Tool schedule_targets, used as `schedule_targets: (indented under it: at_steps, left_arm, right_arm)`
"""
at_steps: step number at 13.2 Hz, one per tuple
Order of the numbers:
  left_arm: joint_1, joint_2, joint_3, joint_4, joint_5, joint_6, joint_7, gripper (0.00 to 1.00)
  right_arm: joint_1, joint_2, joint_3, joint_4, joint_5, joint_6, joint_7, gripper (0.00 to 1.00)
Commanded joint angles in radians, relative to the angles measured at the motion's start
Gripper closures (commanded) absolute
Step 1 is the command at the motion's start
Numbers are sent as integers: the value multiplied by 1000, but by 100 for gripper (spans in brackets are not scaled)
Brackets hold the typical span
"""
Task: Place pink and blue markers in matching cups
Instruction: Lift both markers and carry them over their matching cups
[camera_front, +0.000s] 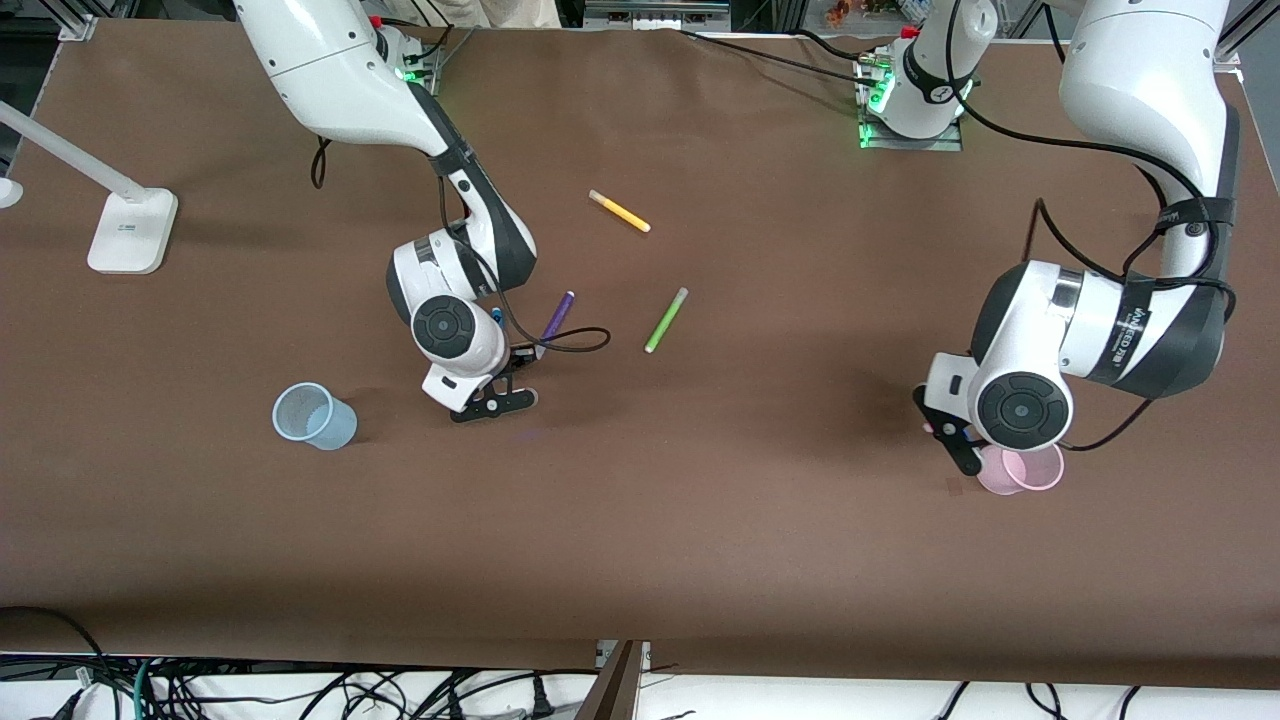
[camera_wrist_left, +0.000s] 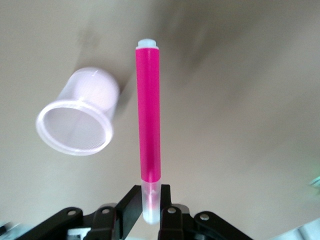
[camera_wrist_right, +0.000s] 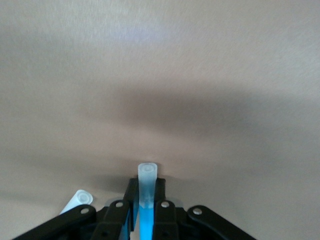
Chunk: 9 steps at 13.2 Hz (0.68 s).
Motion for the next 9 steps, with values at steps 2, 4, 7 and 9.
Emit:
schedule_targets:
  at_steps: [2, 4, 7, 9]
  left_arm:
    - [-22, 20, 73, 24, 194, -13, 150, 100]
    - [-28, 39, 96, 25, 310, 14, 170, 100]
    - [-52, 79, 96, 21, 453, 18, 168, 100]
    - [-66, 105, 94, 18, 522, 18, 158, 100]
  right_arm:
    - [-18, -103, -39, 14, 12, -17, -141, 99]
    - [-25, -159, -76, 23, 13, -57, -308, 99]
    - [-65, -238, -100, 27, 33, -117, -554, 99]
    - [-100, -275, -105, 27, 35, -140, -718, 99]
